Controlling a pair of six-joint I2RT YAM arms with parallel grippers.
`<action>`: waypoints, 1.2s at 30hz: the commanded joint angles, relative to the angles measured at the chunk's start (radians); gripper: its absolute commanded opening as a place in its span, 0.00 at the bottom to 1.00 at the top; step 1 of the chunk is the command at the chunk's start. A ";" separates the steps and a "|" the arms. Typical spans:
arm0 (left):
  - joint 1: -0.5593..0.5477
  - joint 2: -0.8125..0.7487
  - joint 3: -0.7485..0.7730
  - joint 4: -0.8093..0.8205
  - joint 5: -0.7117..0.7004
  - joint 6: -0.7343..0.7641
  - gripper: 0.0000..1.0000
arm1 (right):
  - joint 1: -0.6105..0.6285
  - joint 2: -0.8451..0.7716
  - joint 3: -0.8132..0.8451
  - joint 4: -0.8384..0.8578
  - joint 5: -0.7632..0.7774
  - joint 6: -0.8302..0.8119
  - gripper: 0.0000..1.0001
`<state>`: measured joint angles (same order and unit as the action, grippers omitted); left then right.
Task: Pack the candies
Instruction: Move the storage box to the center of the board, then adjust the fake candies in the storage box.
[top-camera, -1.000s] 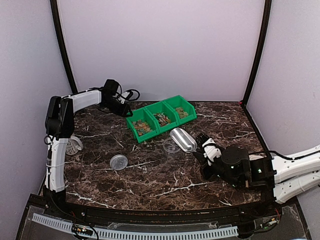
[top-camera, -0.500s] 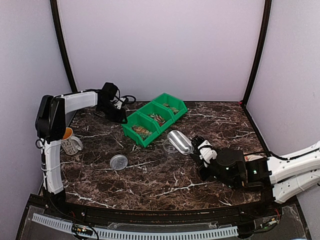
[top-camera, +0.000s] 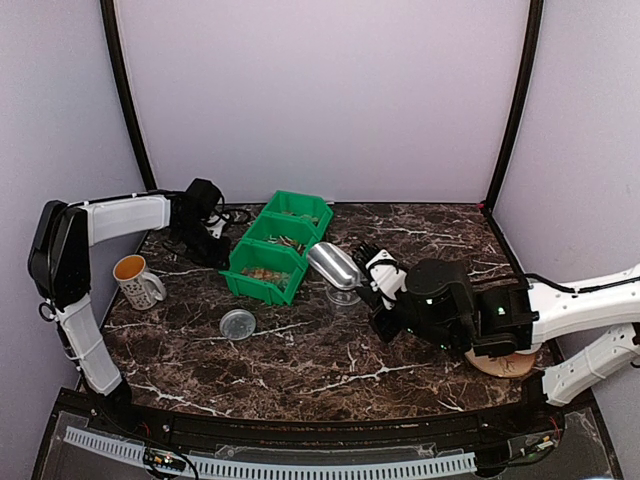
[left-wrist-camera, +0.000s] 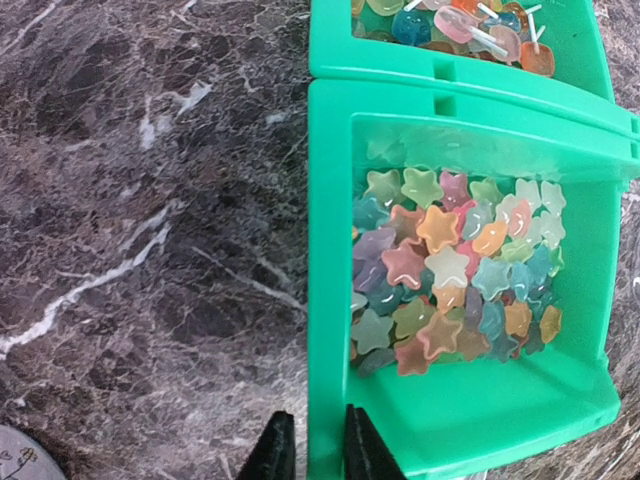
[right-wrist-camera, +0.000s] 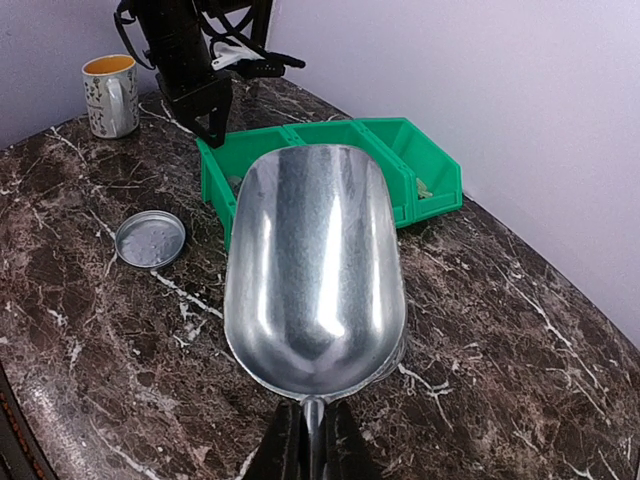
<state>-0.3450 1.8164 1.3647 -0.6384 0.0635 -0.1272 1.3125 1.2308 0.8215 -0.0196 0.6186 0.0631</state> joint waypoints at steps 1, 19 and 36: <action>0.005 -0.096 -0.039 -0.031 -0.091 -0.033 0.26 | -0.009 0.004 0.085 -0.066 -0.024 -0.008 0.00; 0.005 0.124 0.137 -0.026 0.039 -0.033 0.50 | -0.021 0.161 0.322 -0.325 -0.054 -0.057 0.00; -0.025 0.229 0.262 -0.037 0.066 -0.036 0.16 | -0.137 0.357 0.629 -0.594 -0.184 -0.106 0.00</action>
<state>-0.3470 2.0258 1.5700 -0.6548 0.1188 -0.1638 1.1881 1.5761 1.3933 -0.5766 0.4702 -0.0216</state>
